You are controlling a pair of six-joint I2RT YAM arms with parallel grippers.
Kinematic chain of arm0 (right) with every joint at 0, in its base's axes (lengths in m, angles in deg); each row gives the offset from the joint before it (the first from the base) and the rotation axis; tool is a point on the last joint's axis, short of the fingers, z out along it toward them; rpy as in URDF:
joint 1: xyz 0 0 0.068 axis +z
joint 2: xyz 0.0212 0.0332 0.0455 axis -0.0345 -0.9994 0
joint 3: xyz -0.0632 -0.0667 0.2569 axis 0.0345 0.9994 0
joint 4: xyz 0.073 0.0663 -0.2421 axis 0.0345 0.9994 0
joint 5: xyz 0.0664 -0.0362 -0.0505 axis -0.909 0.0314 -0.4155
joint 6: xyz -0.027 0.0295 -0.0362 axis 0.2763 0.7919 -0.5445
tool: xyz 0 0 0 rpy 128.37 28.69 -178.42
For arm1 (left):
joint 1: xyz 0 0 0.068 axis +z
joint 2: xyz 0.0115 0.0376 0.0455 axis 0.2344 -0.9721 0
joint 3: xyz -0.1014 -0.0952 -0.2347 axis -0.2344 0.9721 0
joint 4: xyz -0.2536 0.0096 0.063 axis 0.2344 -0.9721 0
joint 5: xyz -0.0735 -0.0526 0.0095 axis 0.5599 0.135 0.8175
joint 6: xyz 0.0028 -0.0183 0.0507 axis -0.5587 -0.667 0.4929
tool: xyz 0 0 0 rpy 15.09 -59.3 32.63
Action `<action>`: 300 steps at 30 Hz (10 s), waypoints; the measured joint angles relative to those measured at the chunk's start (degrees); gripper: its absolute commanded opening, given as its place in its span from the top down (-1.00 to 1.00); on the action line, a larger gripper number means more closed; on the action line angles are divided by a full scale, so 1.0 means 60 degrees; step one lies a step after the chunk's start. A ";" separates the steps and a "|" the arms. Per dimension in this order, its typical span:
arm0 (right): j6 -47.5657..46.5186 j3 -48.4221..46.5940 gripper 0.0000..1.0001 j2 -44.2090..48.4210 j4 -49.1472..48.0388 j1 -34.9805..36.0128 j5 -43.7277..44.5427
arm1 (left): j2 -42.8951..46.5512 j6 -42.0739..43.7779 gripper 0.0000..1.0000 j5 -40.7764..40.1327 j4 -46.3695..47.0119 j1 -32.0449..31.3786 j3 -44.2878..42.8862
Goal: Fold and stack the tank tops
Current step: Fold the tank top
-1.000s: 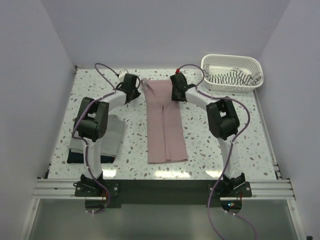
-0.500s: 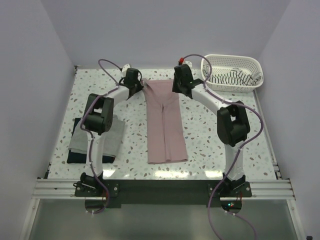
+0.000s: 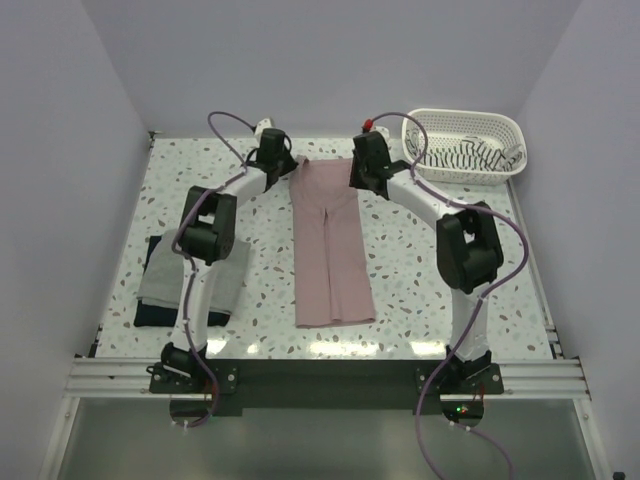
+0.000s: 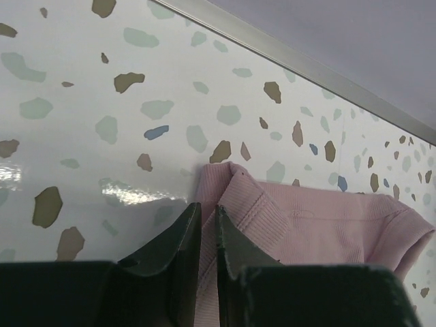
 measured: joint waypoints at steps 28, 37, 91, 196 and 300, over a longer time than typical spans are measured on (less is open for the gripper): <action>0.0688 -0.3158 0.39 -0.3796 -0.1413 -0.1290 -0.0466 | -0.0678 0.0222 0.61 -0.0171 -0.0018 -0.0291 -0.0623; 0.1002 -0.3359 0.39 -0.3887 -0.1858 -0.1242 -0.0860 | -0.0678 0.0222 0.61 -0.0168 -0.0015 -0.0291 -0.0623; 0.1428 0.6164 0.04 0.6885 -0.0040 0.0506 -0.1676 | 1.0094 -0.1541 0.06 -0.0820 -0.1654 -0.3486 0.9679; 0.6156 1.2222 1.00 1.1788 0.1293 0.6091 -0.1213 | 1.2965 -0.5300 1.00 0.0331 -0.2983 -0.8837 1.4353; 0.2816 0.8597 -0.02 0.6178 -0.0674 0.1672 -0.1745 | 1.0721 -0.1982 -0.10 0.1504 -0.1279 -0.2834 1.2823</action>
